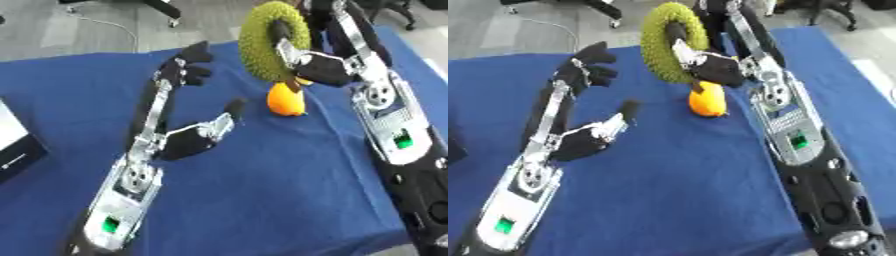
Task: Pick up the objects with one hand, pass them to the other hand, and then place them into the box on the other side of the table.
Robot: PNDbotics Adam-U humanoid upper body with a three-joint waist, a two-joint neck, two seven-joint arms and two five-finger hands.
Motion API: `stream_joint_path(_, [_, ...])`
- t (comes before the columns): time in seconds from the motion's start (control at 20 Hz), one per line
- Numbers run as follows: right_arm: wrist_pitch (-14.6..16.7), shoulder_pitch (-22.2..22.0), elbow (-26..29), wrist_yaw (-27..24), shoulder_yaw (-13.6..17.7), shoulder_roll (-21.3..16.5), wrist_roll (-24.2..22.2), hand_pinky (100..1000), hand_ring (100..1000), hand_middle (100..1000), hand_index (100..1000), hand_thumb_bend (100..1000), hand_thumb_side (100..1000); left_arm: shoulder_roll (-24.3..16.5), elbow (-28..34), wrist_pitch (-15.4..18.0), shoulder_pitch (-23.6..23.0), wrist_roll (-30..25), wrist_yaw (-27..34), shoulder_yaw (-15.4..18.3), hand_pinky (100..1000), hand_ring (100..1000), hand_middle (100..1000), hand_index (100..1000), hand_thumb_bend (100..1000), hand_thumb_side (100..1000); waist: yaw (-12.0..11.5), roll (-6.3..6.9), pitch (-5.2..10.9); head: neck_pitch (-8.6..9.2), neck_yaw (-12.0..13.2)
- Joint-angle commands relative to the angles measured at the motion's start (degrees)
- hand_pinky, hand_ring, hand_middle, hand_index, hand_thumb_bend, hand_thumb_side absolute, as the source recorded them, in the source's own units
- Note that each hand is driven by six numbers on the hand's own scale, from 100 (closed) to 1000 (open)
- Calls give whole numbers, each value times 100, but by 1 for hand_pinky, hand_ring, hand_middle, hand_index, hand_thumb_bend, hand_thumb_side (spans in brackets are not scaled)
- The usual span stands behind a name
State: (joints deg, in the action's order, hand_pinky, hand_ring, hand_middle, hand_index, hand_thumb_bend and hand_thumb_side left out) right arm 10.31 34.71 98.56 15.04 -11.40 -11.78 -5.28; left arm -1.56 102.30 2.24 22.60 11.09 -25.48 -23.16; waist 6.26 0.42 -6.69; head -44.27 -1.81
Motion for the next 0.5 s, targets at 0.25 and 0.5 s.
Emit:
stream_joint_path(0.25, [-21, 58, 89, -342, -86, 43, -144, 205, 100, 100, 152, 100, 349, 299, -154, 17, 206, 689, -473, -107, 781, 755, 777, 944, 544, 405, -1, 28, 45, 15, 15])
stream_joint_path(0.5, [-39, 36, 102, -465, -110, 64, -171, 206, 100, 100, 152, 100, 367, 409, -326, 11, 265, 1036, -492, -154, 784, 752, 772, 938, 526, 406, 4, 22, 39, 15, -9])
